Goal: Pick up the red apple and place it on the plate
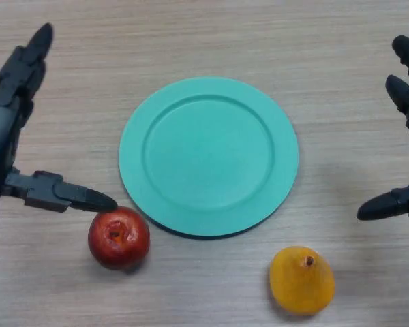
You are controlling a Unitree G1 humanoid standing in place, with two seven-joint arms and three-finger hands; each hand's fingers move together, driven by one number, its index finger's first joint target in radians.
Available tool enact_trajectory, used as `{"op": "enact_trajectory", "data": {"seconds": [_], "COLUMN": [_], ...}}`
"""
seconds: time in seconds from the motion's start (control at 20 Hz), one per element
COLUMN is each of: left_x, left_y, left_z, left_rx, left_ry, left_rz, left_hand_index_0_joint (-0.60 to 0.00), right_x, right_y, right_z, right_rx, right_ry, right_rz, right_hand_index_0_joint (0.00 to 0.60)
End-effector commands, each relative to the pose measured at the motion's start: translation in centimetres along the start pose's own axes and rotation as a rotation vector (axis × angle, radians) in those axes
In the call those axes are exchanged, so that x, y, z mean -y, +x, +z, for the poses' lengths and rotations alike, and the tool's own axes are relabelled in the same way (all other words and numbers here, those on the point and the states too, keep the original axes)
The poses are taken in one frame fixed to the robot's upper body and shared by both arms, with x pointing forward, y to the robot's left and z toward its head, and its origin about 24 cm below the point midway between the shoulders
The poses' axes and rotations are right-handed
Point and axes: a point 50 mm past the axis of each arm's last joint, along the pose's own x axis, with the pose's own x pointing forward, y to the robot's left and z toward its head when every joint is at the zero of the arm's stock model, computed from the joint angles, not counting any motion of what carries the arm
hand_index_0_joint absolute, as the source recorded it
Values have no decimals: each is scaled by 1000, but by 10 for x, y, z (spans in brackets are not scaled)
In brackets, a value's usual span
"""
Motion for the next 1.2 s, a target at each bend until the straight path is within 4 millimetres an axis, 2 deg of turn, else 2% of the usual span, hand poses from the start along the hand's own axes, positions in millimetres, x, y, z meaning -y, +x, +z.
{"op": "enact_trajectory", "data": {"seconds": [0.05, 0.25, 0.5, 0.6, 0.8, 0.9, 1.05, 1.2], "left_x": [-29, -28, -25, -22, -16, -12, -2, 10], "left_y": [1, -4, -7, -12, -37, -51, -68, -71], "left_z": [33, 29, 24, 21, 11, -8, -50, -72], "left_rx": [202, 207, 190, 179, 152, 134, 27, -24], "left_ry": [-29, -150, -159, -147, -250, -209, -50, -61], "left_rz": [103, 67, 54, 55, 121, 175, 174, 160], "left_hand_index_0_joint": [0, 0, 0, 0, 0, 0, 0, 0], "right_x": [7, -3, -10, -12, -20, -23, -27, -29], "right_y": [-1, -1, 0, 1, 4, 6, 10, 11], "right_z": [44, 49, 47, 45, 35, 31, 29, 25], "right_rx": [211, 267, 278, 256, 179, 164, 151, 136], "right_ry": [-21, 53, 58, 46, 15, 16, 17, 26], "right_rz": [-58, -68, -48, -44, 4, 7, 12, 12], "right_hand_index_0_joint": [0, 0, 0, 0, 0, 0, 0, 0]}}
